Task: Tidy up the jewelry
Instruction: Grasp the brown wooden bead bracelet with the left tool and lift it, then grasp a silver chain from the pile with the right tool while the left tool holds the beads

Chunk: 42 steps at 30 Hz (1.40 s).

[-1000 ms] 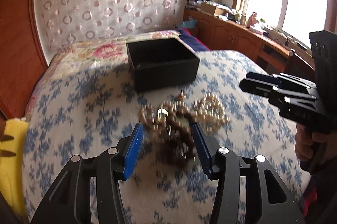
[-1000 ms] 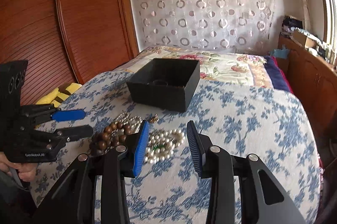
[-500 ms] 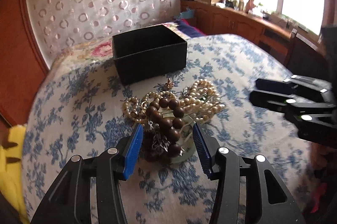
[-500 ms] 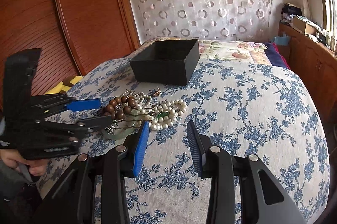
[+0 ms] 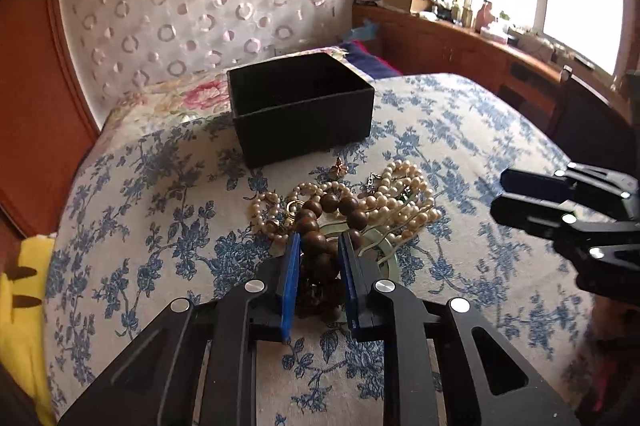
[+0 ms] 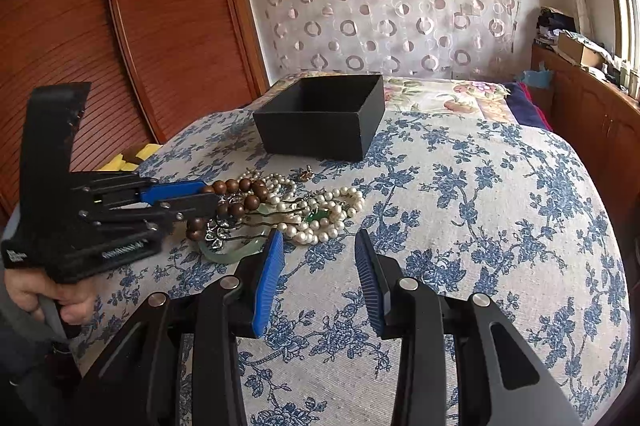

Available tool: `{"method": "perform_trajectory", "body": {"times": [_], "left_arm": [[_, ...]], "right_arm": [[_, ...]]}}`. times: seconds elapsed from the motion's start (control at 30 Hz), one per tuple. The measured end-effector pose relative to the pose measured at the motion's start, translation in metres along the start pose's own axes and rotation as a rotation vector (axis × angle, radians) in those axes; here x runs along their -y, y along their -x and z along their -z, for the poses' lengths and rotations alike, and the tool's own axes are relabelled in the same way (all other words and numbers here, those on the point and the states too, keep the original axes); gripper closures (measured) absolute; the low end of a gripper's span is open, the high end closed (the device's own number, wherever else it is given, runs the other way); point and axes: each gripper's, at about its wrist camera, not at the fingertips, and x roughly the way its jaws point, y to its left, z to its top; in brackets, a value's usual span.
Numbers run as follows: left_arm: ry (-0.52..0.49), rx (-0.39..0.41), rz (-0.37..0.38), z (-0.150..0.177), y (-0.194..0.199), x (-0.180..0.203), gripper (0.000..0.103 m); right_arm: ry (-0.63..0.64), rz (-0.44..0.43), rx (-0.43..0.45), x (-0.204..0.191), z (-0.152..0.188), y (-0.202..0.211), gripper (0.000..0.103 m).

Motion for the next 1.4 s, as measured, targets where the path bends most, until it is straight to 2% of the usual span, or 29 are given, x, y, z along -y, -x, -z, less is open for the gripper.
{"method": "perform_trajectory", "body": {"times": [0.17, 0.3, 0.7, 0.83, 1.2, 1.4], "left_arm": [[0.048, 0.026, 0.054, -0.001, 0.014, -0.014, 0.091], [0.077, 0.068, 0.087, -0.008, 0.031, -0.024, 0.091], [0.088, 0.172, 0.076, -0.024, 0.077, -0.035, 0.091], [0.097, 0.181, 0.056, -0.021, 0.082, -0.044, 0.091], [0.158, 0.165, 0.036, 0.001, 0.077, -0.074, 0.091], [0.173, 0.168, 0.035, 0.006, 0.078, -0.082, 0.091]], "right_arm": [[0.003, -0.004, 0.0, -0.005, -0.002, -0.001, 0.063], [0.009, -0.006, -0.005, -0.009, -0.004, -0.002, 0.063], [0.027, -0.033, -0.024, -0.016, -0.009, -0.008, 0.063], [0.042, -0.055, -0.038, -0.024, -0.013, -0.016, 0.063], [0.157, -0.121, -0.128, -0.077, -0.025, -0.06, 0.063], [0.17, -0.118, -0.189, -0.09, -0.029, -0.083, 0.063]]}}
